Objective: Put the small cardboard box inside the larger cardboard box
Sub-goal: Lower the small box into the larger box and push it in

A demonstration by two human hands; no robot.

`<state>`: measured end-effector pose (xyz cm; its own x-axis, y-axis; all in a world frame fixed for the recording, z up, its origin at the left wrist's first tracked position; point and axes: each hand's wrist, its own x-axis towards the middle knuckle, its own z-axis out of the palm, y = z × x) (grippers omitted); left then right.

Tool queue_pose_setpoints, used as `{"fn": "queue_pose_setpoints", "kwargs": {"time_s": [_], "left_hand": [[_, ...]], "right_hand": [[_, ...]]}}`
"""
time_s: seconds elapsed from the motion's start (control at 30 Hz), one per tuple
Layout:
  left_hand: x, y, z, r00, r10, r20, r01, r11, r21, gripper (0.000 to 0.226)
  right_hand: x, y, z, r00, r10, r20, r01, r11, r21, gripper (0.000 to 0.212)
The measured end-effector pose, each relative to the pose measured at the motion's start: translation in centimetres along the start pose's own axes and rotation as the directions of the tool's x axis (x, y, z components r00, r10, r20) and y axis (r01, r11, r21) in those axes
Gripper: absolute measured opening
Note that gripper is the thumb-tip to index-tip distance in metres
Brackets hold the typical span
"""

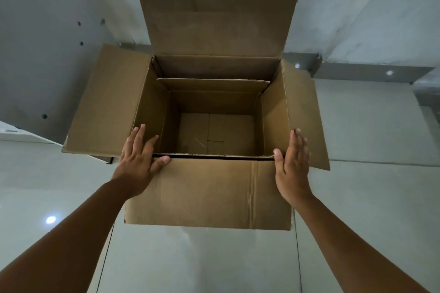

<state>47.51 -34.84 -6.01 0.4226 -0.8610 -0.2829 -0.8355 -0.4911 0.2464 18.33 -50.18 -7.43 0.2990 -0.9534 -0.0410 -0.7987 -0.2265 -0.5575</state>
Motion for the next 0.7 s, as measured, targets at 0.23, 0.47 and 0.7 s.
{"fn": "queue_pose_setpoints", "kwargs": {"time_s": [0.23, 0.47, 0.7], "left_hand": [[4.3, -2.8, -1.8, 0.999, -0.006, -0.042, 0.007, 1.0, 0.017, 0.086], [0.8, -0.4, -1.4, 0.764, -0.477, -0.434, 0.207, 0.819, -0.535, 0.061], [2.9, -1.4, -2.3, 0.689, -0.719, -0.091, 0.199, 0.309, -0.93, 0.078]], "right_hand": [[4.5, -3.2, 2.1, 0.999, -0.021, 0.03, 0.02, 1.0, 0.024, 0.058], [4.9, -1.4, 0.2, 0.995, 0.068, 0.079, -0.062, 0.996, -0.069, 0.058], [4.8, -1.6, -0.2, 0.948, 0.128, 0.29, -0.145, 0.989, 0.039, 0.058]]}}
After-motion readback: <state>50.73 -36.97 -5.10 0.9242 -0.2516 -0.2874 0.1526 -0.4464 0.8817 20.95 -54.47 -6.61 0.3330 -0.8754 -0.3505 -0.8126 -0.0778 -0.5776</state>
